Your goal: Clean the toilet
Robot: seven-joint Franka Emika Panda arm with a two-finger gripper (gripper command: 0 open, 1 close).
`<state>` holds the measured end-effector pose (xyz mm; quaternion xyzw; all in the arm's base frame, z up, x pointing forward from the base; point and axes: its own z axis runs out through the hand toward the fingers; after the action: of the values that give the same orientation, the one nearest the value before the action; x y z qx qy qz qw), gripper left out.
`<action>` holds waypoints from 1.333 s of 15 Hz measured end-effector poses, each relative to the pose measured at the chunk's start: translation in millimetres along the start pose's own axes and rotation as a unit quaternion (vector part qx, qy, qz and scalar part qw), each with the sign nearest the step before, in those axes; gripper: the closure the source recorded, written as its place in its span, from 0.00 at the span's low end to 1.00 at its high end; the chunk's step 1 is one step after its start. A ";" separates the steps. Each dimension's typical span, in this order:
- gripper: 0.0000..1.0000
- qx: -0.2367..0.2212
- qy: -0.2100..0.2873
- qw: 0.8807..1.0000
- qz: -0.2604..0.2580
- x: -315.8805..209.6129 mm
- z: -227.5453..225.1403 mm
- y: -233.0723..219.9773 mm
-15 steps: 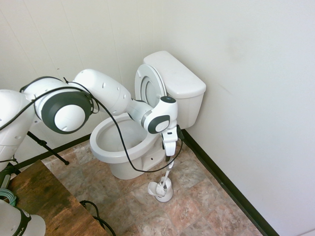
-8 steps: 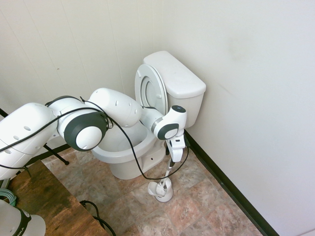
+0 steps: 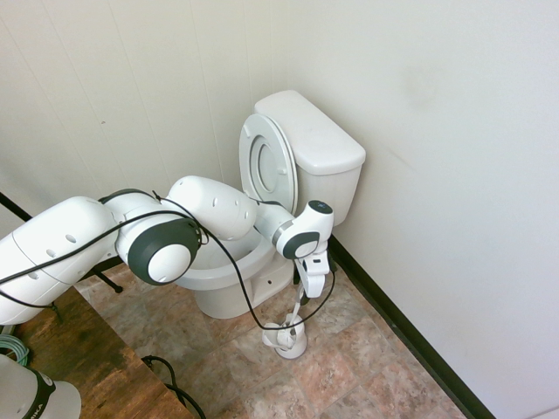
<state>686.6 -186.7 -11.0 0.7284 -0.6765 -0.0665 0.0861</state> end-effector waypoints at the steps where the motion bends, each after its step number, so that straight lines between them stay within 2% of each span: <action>1: 1.00 0.000 0.000 1.000 -0.001 -0.1 1.5 -1.0; 20: 1.00 0.011 -0.001 1.000 -0.001 1.9 -3.9 -8.9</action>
<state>696.2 -187.8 -9.1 0.7302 -0.6762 -0.0596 0.0772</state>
